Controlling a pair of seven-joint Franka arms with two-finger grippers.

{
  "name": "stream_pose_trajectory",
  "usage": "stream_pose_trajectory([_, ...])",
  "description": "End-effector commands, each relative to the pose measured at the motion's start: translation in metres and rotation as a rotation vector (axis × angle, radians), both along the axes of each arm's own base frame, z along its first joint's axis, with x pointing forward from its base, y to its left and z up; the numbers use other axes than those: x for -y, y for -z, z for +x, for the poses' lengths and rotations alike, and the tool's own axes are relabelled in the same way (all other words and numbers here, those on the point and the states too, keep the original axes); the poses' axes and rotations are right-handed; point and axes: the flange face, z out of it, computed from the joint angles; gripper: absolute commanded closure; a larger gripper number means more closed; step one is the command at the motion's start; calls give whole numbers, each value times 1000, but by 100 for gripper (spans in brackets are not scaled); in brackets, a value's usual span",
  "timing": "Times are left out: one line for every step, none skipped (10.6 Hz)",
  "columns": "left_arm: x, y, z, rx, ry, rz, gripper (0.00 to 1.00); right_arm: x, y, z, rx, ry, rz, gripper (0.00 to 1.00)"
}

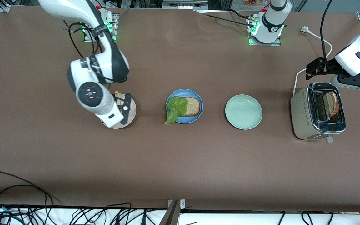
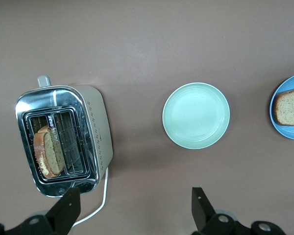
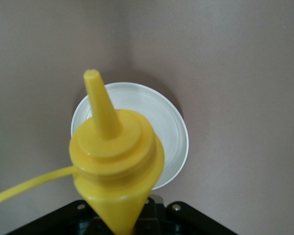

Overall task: Make sandwich in blue plate with both arms
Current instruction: 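Carry the mustard bottle over the blue plate, tilting its nozzle down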

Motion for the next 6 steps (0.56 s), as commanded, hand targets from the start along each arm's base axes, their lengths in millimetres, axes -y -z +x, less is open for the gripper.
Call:
stream_pose_trajectory([-1,-5,0,10,20,-17,0,-64,14,-9,74,-115,-156,93])
stream_pose_trajectory([-1,-5,0,10,20,-17,0,-80,19,-14,95,-166,-199,92])
stream_pose_trajectory([-2,-5,0,10,19,-17,0,-92,25,-18,101,-182,-209,93])
stream_pose_trajectory([-1,-5,0,10,20,-17,0,-104,29,-14,114,-189,-206,93])
stream_pose_trajectory([-1,-5,0,10,20,-17,0,-131,38,-23,118,-231,-214,93])
stream_pose_trajectory([-1,-5,0,10,20,-19,0,-159,44,-41,132,-291,-256,93])
